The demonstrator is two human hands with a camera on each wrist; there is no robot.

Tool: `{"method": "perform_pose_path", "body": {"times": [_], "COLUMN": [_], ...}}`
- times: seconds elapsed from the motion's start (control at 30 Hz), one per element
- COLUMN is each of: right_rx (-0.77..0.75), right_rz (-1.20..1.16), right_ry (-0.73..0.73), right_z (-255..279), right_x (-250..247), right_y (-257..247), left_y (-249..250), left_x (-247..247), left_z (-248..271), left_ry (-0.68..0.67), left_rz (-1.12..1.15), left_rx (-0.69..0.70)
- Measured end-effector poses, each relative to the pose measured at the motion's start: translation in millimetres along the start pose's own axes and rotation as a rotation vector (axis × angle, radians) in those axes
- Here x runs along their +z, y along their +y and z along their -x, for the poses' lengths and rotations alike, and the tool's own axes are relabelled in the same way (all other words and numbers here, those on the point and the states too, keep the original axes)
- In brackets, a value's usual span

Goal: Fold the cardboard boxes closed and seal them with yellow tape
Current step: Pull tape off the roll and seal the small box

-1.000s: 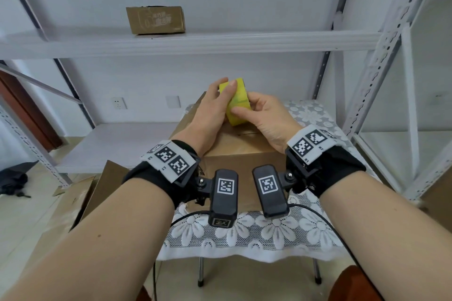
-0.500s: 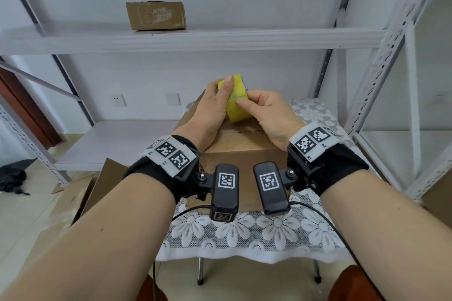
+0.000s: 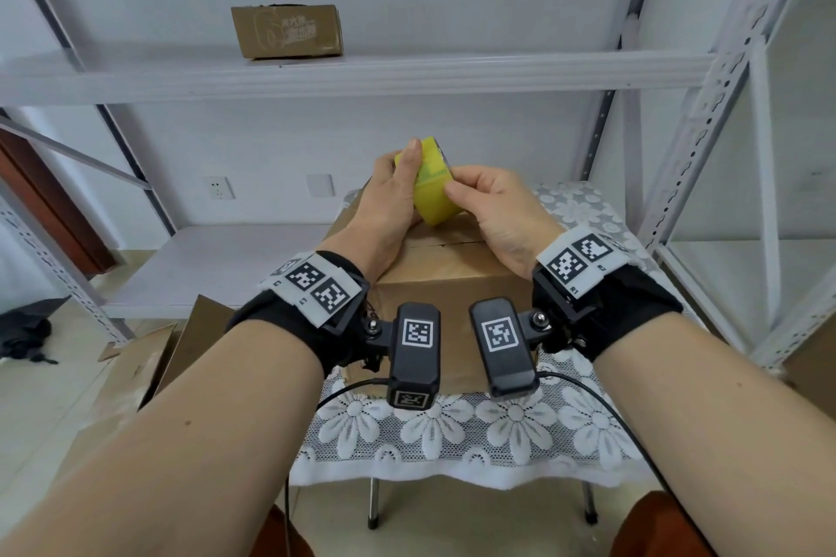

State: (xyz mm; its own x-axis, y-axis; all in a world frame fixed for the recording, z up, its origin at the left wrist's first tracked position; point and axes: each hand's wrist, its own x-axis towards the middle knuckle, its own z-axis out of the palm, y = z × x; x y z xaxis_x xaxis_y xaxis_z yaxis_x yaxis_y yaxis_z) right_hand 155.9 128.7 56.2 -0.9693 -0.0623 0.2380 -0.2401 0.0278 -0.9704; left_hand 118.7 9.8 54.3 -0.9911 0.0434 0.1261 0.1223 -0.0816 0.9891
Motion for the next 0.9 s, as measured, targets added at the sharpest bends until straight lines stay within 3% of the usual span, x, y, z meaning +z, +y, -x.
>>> {"method": "perform_pose_path", "body": {"times": [0.2, 0.9], "right_rx": [0.077, 0.036], "right_rz": [0.044, -0.026], "right_ry": [0.086, 0.054], "right_z": [-5.0, -4.7], "right_x": [1.7, 0.3], "right_y": [0.7, 4.7], "left_y": [1.8, 4.7], "left_x": [1.0, 2.0], "left_z": [4.4, 8.4], "left_ry": [-0.034, -0.024], "left_rz": [-0.069, -0.022], "left_rx": [0.010, -0.006]}}
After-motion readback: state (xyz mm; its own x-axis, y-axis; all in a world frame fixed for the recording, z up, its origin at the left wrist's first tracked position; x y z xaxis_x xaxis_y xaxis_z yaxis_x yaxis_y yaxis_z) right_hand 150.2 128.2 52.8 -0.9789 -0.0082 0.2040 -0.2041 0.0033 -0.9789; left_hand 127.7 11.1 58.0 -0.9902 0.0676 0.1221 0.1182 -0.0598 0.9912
